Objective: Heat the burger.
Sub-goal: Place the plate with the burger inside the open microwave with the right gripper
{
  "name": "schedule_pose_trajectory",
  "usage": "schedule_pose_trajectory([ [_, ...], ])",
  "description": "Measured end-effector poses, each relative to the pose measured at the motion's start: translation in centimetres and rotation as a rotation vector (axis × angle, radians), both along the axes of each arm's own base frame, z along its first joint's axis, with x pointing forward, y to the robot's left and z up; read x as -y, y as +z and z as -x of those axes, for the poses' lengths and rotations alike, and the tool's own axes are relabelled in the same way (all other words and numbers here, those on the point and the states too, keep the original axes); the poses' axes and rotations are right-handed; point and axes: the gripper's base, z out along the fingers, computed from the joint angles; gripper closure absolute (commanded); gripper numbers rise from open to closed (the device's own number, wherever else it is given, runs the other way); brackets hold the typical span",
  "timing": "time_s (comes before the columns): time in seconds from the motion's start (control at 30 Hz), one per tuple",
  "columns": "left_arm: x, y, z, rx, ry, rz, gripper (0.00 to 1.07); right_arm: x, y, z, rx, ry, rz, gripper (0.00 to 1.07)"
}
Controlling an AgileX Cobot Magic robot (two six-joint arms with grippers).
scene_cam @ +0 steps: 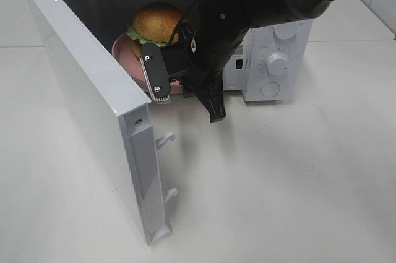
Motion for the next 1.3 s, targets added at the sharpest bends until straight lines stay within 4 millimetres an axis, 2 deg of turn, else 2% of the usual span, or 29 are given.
schedule_pose_trajectory([
  [0.17,0.0,0.0,0.0,0.0,0.0,0.0,0.06,-1.0,-0.6,-1.7,-0.005,-0.071,-0.018,1.07],
  [0.5,0.0,0.0,0.0,0.0,0.0,0.0,0.06,-2.3,-1.1,-3.4,0.008,-0.107,-0.042,1.07],
  [1.3,0.0,0.0,0.0,0.0,0.0,0.0,0.06,-3.6,-2.3,-5.1,0.04,-0.121,-0.074,1.06],
])
